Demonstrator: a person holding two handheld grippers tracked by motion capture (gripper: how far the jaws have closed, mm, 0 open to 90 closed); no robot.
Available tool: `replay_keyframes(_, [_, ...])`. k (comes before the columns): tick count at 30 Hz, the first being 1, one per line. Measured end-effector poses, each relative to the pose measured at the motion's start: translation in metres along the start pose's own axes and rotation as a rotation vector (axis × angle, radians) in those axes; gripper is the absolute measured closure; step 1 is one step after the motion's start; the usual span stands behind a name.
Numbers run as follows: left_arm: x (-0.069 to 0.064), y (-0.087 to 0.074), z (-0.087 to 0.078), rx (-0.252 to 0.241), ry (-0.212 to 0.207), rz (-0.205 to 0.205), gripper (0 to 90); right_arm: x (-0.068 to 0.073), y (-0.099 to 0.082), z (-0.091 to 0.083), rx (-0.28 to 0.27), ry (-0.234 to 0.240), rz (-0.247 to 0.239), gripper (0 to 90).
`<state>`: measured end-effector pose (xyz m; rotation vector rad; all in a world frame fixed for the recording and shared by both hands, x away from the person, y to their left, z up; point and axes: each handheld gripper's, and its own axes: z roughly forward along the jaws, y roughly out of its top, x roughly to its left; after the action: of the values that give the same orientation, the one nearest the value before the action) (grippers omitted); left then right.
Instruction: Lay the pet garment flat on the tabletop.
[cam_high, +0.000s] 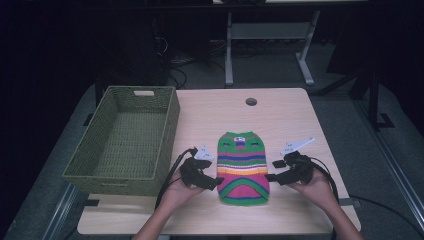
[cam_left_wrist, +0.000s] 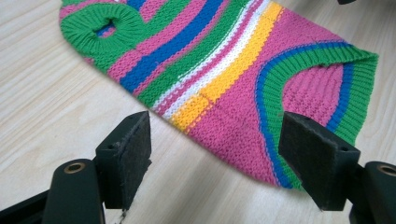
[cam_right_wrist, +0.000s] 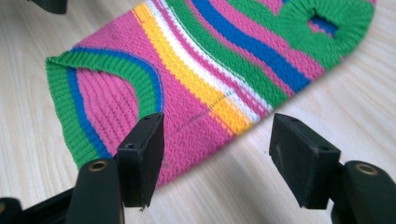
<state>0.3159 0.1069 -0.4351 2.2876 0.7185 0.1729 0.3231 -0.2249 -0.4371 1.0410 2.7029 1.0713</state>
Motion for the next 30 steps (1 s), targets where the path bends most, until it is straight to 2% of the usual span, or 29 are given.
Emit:
replay_keyframes(5, [0.000, -0.003, -0.003, 0.002, 0.000, -0.012, 23.1, -0.003, -0.007, -0.003, -0.006, -0.008, 0.009, 33.6])
replay_keyframes(9, [-0.001, -0.007, -0.006, 0.002, 0.009, -0.004, 22.9, -0.005, -0.012, -0.006, -0.002, -0.011, 0.012, 31.5])
replay_keyframes(18, [-0.004, -0.018, -0.010, 0.003, 0.027, -0.005, 20.5, -0.007, -0.027, -0.017, -0.039, -0.013, 0.033, 30.3])
replay_keyframes(30, [-0.009, -0.026, -0.018, -0.008, 0.029, -0.001, 20.5, -0.004, -0.040, -0.027, -0.040, -0.038, 0.044, 29.1])
